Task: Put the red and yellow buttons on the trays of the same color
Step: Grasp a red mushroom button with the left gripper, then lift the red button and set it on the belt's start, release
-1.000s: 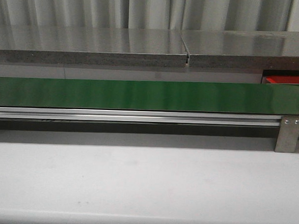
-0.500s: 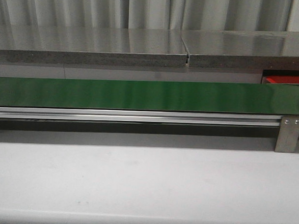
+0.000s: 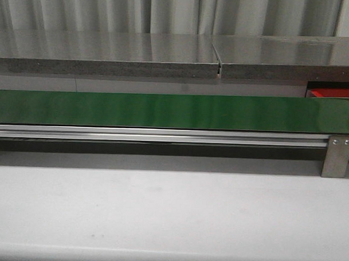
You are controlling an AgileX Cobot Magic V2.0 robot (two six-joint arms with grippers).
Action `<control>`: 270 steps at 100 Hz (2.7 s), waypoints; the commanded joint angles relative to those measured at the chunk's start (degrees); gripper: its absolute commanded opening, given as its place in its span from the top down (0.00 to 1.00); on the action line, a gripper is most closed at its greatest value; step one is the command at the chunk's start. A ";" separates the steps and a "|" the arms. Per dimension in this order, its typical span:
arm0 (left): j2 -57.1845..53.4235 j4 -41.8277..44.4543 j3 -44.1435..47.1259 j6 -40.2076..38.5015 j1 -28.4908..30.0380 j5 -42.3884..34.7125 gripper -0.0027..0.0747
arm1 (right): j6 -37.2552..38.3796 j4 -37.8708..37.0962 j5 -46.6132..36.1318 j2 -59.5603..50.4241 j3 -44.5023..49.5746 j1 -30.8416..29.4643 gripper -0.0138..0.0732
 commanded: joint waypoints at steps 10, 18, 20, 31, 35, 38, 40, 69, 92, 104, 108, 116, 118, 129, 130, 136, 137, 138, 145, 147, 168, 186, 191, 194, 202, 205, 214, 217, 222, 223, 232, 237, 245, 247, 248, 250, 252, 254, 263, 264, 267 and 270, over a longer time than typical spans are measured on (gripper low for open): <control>-6.66 -0.16 -1.58 -0.63 0.04 -1.06 0.63 | -0.19 -0.71 -4.31 -1.17 -1.32 -0.21 0.93; -8.58 -0.16 -1.58 -0.63 0.04 -0.58 0.63 | -0.19 -0.71 -4.31 -1.17 -1.32 -0.21 0.93; -9.08 -0.16 -1.58 -0.63 0.04 -0.42 0.63 | -0.19 -0.71 -4.31 -1.17 -1.32 -0.21 0.93; -11.80 -0.16 -1.58 -0.63 0.04 0.80 0.63 | -0.19 -0.71 -4.31 -1.17 -1.32 -0.21 0.93; -12.75 -0.16 -1.58 -0.63 0.04 1.35 0.63 | -0.19 -0.71 -4.31 -1.17 -1.32 -0.21 0.93; -13.39 -0.16 -1.58 -0.63 0.04 1.42 0.63 | -0.19 -0.71 -4.31 -1.17 -1.32 -0.21 0.93; -13.65 -0.16 -1.58 -0.63 0.04 1.57 0.63 | -0.19 -0.71 -4.31 -1.17 -1.32 -0.21 0.93; -15.88 -0.16 -4.91 -0.25 -2.70 3.55 0.63 | -0.19 -0.71 -4.31 -1.17 -1.32 -0.21 0.93; -14.22 -0.03 -10.88 -0.25 -6.81 4.54 0.63 | -0.19 -0.71 -4.31 -1.17 -1.32 -0.21 0.93; -11.69 -0.03 -14.42 -0.25 -8.43 6.92 0.63 | -0.19 -0.71 -4.31 -1.17 -1.32 -0.21 0.93; -10.94 -0.03 -15.28 -0.25 -9.13 7.04 0.63 | -0.19 -0.71 -4.31 -1.17 -1.32 -0.21 0.93; -9.19 -0.15 -16.70 -0.25 -10.11 6.93 0.63 | -0.19 -0.71 -4.31 -1.17 -1.32 -0.21 0.93; -8.74 -0.16 -17.07 -0.25 -10.37 6.93 0.63 | -0.19 -0.71 -4.31 -1.17 -1.32 -0.21 0.93; -6.13 -0.25 -18.71 -0.25 -12.18 6.93 0.63 | -0.19 -0.71 -4.31 -1.17 -1.32 -0.21 0.93; -5.78 -0.25 -18.90 -0.25 -12.27 6.93 0.63 | -0.19 -0.71 -4.31 -1.17 -1.32 -0.21 0.93; -4.44 -0.28 -19.73 -0.25 -13.15 6.82 0.63 | -0.19 -0.71 -4.31 -1.17 -1.32 -0.21 0.93; -4.05 -0.38 -19.71 -0.25 -13.18 6.83 0.63 | -0.19 -0.71 -4.31 -1.17 -1.32 -0.21 0.93; -3.89 -0.41 -19.89 -0.25 -13.29 6.83 0.63 | -0.19 -0.71 -4.31 -1.17 -1.32 -0.21 0.93; -2.39 -0.57 -20.38 -0.25 -14.12 6.60 0.63 | -0.19 -0.71 -4.31 -1.17 -1.32 -0.21 0.93; -1.96 -0.57 -20.38 -0.25 -14.29 6.43 0.63 | -0.19 -0.71 -4.31 -1.17 -1.32 -0.21 0.93; 0.24 -0.81 -20.38 -0.25 -14.88 5.81 0.62 | -0.19 -0.71 -4.31 -1.17 -1.32 -0.21 0.93; 0.64 -1.03 -20.38 -0.25 -14.88 5.25 0.41 | -0.19 -0.71 -4.31 -1.17 -1.32 -0.21 0.93; 0.64 -1.17 -20.53 -0.25 -14.88 5.04 0.31 | -0.19 -0.71 -4.31 -1.17 -1.32 -0.21 0.93; 0.64 -1.24 -20.62 -0.25 -14.88 5.04 0.26 | -0.19 -0.71 -4.31 -1.17 -1.32 -0.21 0.93; 0.54 -1.57 -20.96 -0.25 -14.88 5.14 0.20 | -0.19 -0.71 -4.31 -1.17 -1.32 -0.21 0.93; 0.42 -2.05 -20.97 -0.25 -14.88 5.14 0.20 | -0.19 -0.71 -4.31 -1.17 -1.32 -0.21 0.93; -0.06 -2.67 -20.97 -0.25 -14.88 4.49 0.20 | -0.19 -0.71 -4.31 -1.17 -1.32 -0.21 0.93; -0.16 -2.85 -20.97 -0.25 -14.88 4.49 0.20 | -0.19 -0.71 -4.31 -1.17 -1.32 -0.21 0.93; -0.26 -3.10 -20.97 -0.25 -14.88 4.49 0.20 | -0.19 -0.71 -4.31 -1.17 -1.32 -0.21 0.93; -0.32 -3.10 -20.97 -0.25 -14.88 4.49 0.20 | -0.19 -0.71 -4.31 -1.17 -1.32 -0.21 0.93; -0.65 -3.46 -20.97 -0.25 -14.88 4.49 0.20 | -0.19 -0.71 -4.31 -1.17 -1.32 -0.21 0.93; -0.88 -3.46 -20.97 -0.25 -14.88 4.34 0.20 | -0.19 -0.71 -4.31 -1.17 -1.32 -0.21 0.93; -1.27 -3.46 -20.97 -0.25 -14.88 4.10 0.20 | -0.19 -0.71 -4.31 -1.17 -1.32 -0.21 0.93; -1.40 -3.46 -20.97 -0.25 -14.88 3.82 0.20 | -0.19 -0.71 -4.31 -1.17 -1.32 -0.21 0.93; -1.50 -3.55 -20.97 -0.25 -14.88 3.81 0.20 | -0.19 -0.71 -4.31 -1.17 -1.32 -0.21 0.93; -1.72 -3.55 -20.97 -0.25 -14.88 3.56 0.20 | -0.19 -0.71 -4.31 -1.17 -1.32 -0.21 0.93; -1.90 -3.55 -20.97 -0.25 -14.88 3.29 0.20 | -0.19 -0.71 -4.31 -1.17 -1.32 -0.21 0.93; -2.07 -3.55 -20.97 -0.25 -14.88 3.02 0.20 | -0.19 -0.71 -4.31 -1.17 -1.32 -0.21 0.93; -3.13 -3.59 -20.97 -0.25 -14.73 2.49 0.20 | -0.19 -0.71 -4.31 -1.17 -1.32 -0.21 0.93; -3.11 -3.59 -20.97 -0.25 -14.73 2.59 0.20 | -0.19 -0.71 -4.31 -1.17 -1.32 -0.21 0.93; -3.20 -3.68 -20.97 -0.25 -14.22 3.02 0.21 | -0.19 -0.71 -4.31 -1.17 -1.32 -0.21 0.93; -3.20 -3.68 -21.06 -0.25 -13.85 3.50 0.21 | -0.19 -0.71 -4.31 -1.17 -1.32 -0.21 0.93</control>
